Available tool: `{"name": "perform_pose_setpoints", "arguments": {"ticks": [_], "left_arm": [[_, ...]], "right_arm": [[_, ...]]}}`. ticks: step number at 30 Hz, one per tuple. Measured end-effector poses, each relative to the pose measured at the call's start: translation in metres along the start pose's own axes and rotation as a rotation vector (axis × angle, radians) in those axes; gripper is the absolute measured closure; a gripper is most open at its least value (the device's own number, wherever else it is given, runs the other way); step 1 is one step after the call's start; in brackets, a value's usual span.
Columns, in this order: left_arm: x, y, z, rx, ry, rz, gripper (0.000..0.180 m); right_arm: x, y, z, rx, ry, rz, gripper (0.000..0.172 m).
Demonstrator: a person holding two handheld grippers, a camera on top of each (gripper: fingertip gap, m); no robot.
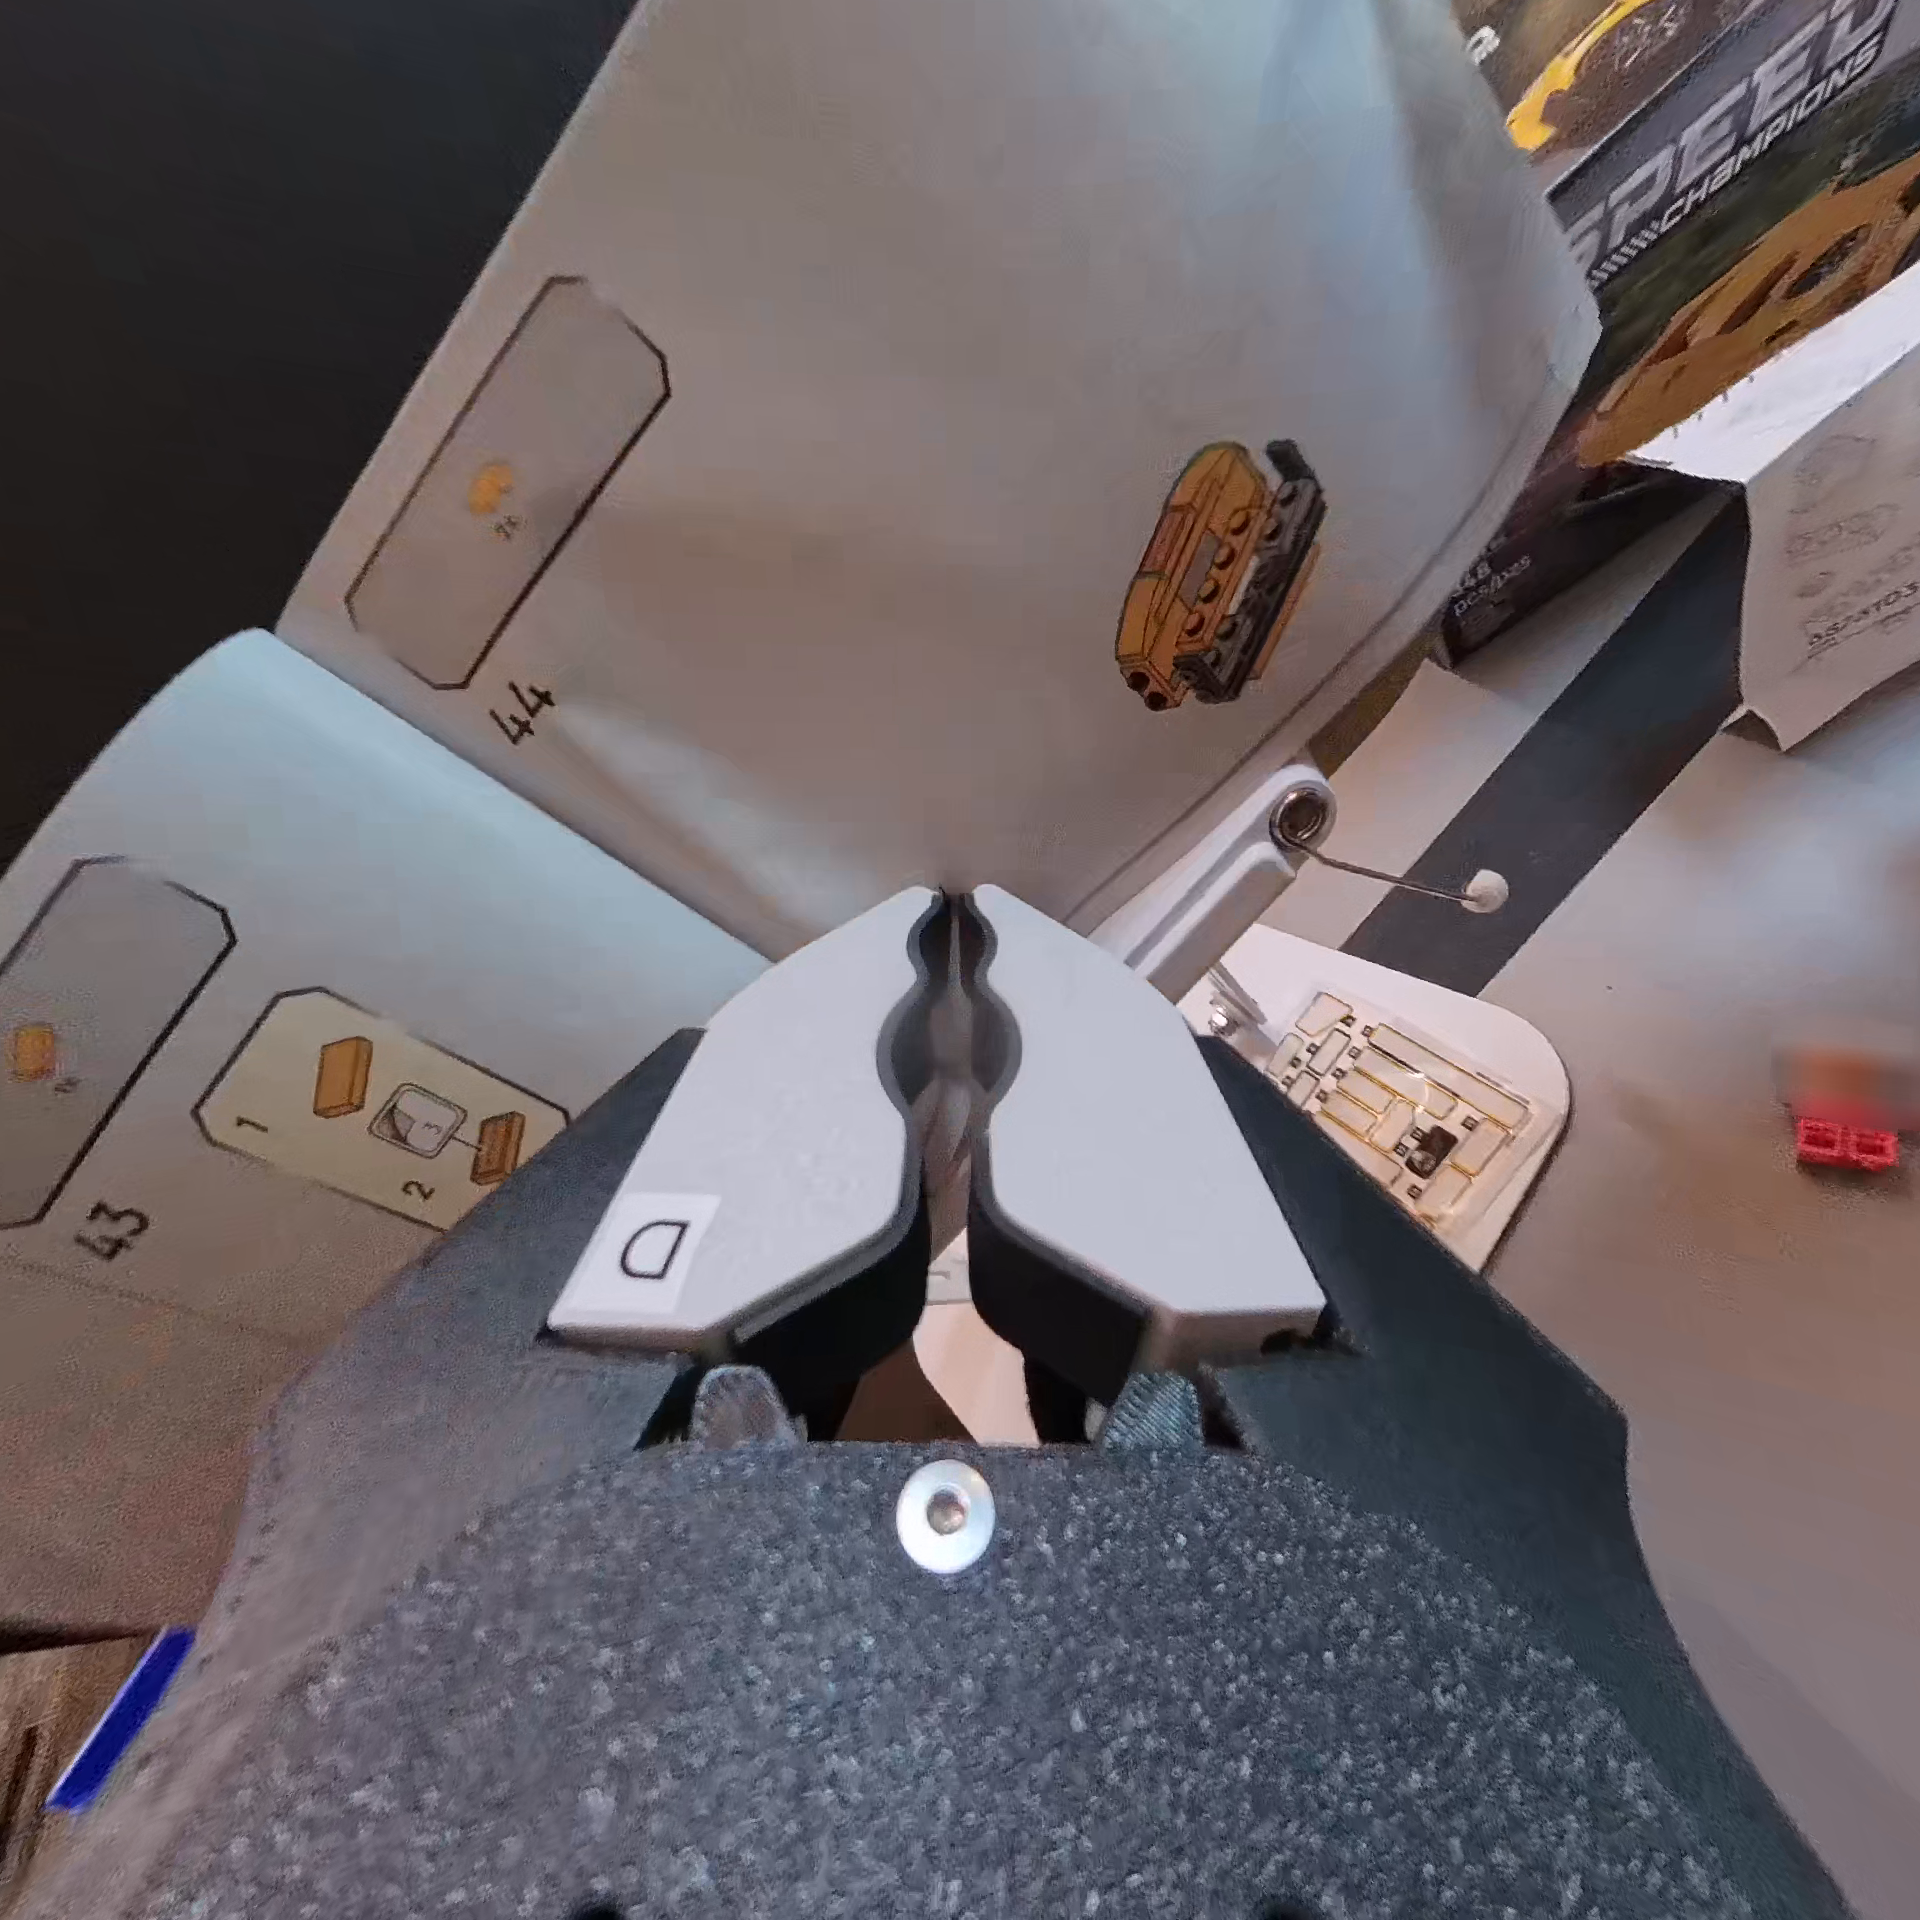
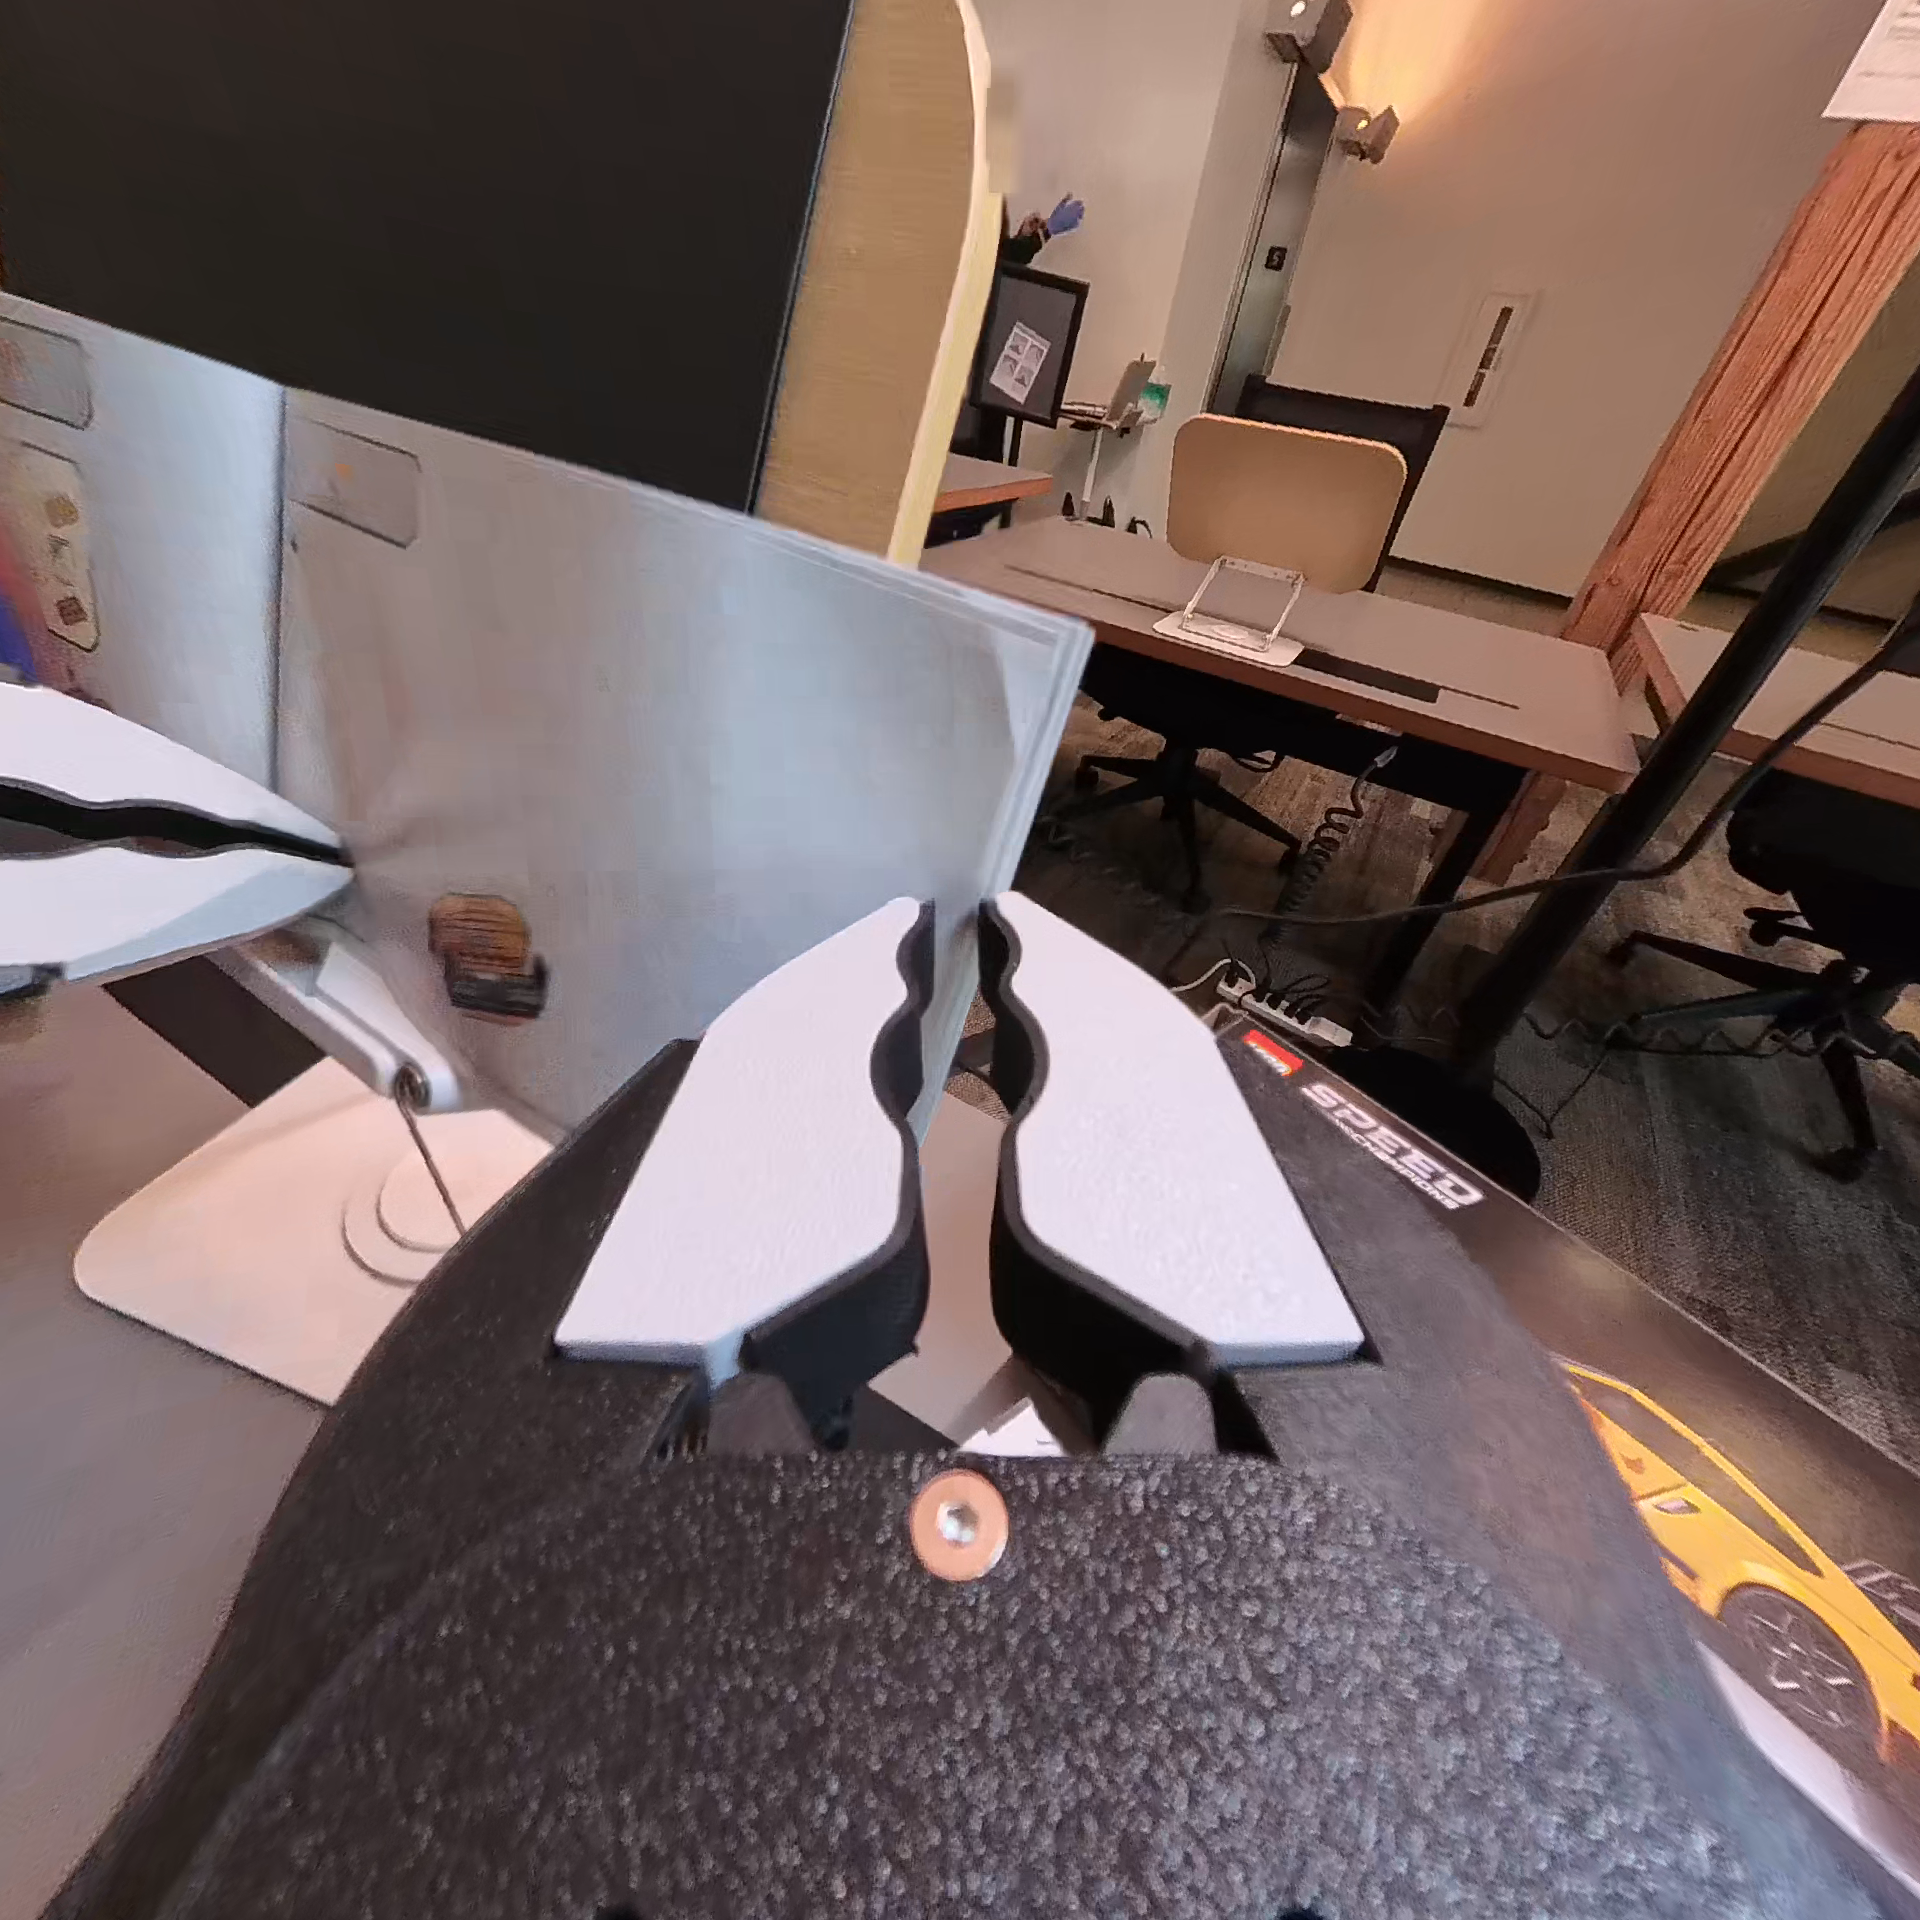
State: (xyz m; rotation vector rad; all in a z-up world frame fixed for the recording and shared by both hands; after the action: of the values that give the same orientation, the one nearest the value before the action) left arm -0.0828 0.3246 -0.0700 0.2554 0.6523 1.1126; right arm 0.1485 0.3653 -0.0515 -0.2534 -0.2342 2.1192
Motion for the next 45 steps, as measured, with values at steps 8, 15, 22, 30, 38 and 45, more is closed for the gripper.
{"name": "perform_pose_setpoints", "arguments": {"ticks": [8, 15, 22, 30, 38, 45], "left_arm": [[-0.001, 0.022, 0.009, -0.095, 0.124, -0.156, 0.180], [-0.006, 0.017, 0.001, -0.102, 0.030, -0.126, 0.180], [-0.055, 0.044, -0.029, -0.391, -0.201, -0.051, 0.178], [-0.070, 0.083, -0.092, -0.676, -0.250, 0.053, 0.170], [-0.078, 0.091, -0.109, -0.722, -0.306, 0.120, 0.171], [-0.095, 0.099, -0.114, -0.756, -0.368, 0.156, 0.172]], "right_arm": [[-0.012, 0.015, 0.023, -0.021, 0.001, -0.120, 0.138], [-0.021, 0.101, 0.056, -0.264, -0.042, -0.114, 0.131], [0.029, 0.125, 0.005, -0.358, 0.096, -0.185, 0.132], [0.026, 0.131, 0.011, -0.276, 0.031, -0.258, 0.135], [0.034, 0.188, 0.037, -0.266, -0.056, -0.138, 0.099], [0.082, 0.231, 0.046, -0.419, -0.072, -0.197, 0.072]]}}
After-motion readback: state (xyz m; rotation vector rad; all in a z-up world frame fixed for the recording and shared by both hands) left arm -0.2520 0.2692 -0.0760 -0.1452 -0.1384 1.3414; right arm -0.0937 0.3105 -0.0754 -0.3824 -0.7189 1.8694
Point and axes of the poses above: each gripper's, where its closed fingertips meet, x out along the fingers, z out of its top, y = z × x across the jaws, the point moved 10 cm from there along -x, back along the fingers, and after that the axes turned 8 degrees about -x, right-handed, at the moved point
